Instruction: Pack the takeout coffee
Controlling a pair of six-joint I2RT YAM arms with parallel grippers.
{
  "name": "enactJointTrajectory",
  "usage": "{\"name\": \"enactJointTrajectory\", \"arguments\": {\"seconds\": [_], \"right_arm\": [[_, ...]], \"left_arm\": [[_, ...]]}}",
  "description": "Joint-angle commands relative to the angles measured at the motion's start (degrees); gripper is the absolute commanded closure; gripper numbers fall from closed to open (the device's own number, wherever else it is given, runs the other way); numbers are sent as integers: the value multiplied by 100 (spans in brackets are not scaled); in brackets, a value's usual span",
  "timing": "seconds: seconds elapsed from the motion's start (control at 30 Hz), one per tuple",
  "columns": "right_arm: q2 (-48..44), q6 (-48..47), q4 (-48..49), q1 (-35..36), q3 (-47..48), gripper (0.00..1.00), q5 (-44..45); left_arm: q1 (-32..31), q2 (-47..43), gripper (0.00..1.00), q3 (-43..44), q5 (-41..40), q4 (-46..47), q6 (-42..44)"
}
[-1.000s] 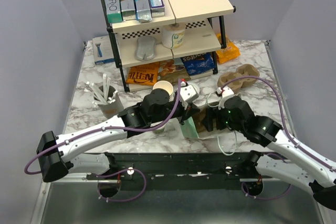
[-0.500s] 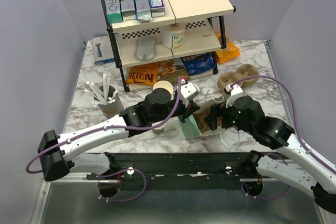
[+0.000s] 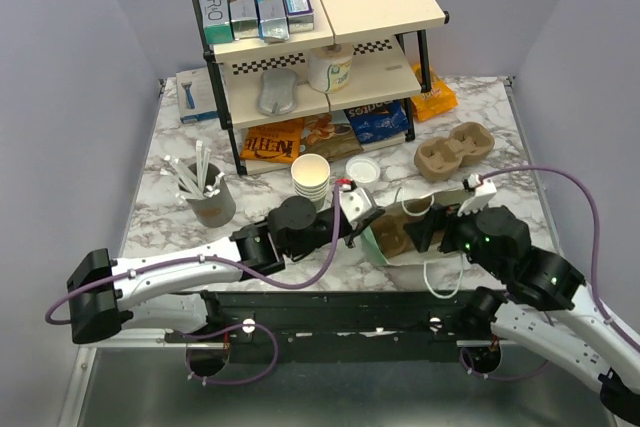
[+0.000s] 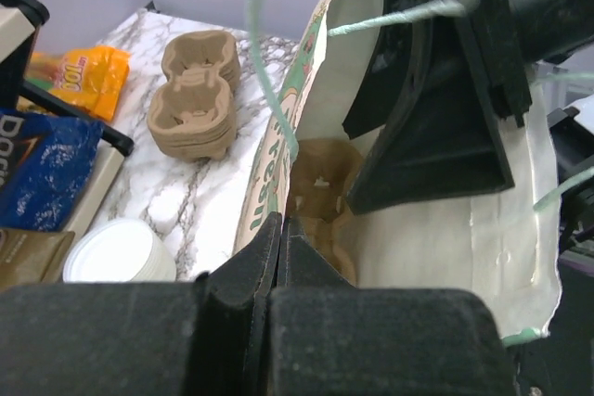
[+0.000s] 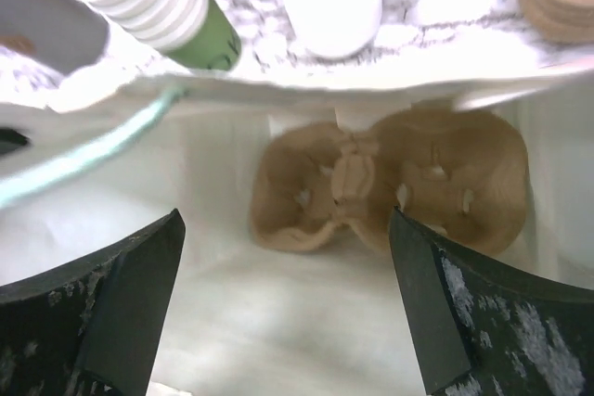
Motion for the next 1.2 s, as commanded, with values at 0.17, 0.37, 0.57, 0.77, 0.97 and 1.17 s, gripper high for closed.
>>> {"name": "enactJointTrajectory", "arguments": {"seconds": [0.17, 0.37, 0.57, 0.77, 0.97, 1.17], "right_arm": [[-733, -476, 1216, 13, 34, 0, 80], [-127, -363, 439, 13, 947, 0, 806], [-231, 464, -715, 13, 1388, 1, 1380], [-838, 974, -830, 13, 941, 0, 1197], [-689, 1659, -1839, 13, 861, 2, 1354], [-900, 1327, -1246, 13, 106, 2, 154]], "left_arm": [[-322, 707, 100, 622, -1154, 122, 652], [-322, 1190, 100, 1158, -1521, 192, 712], [-313, 1718, 100, 1974, -1575, 167, 1205], [-313, 2193, 100, 2171, -1418, 166, 1310], [-322, 1852, 100, 1049, -628, 622, 846], [-427, 1438, 100, 237, 15, 1361, 28]]}}
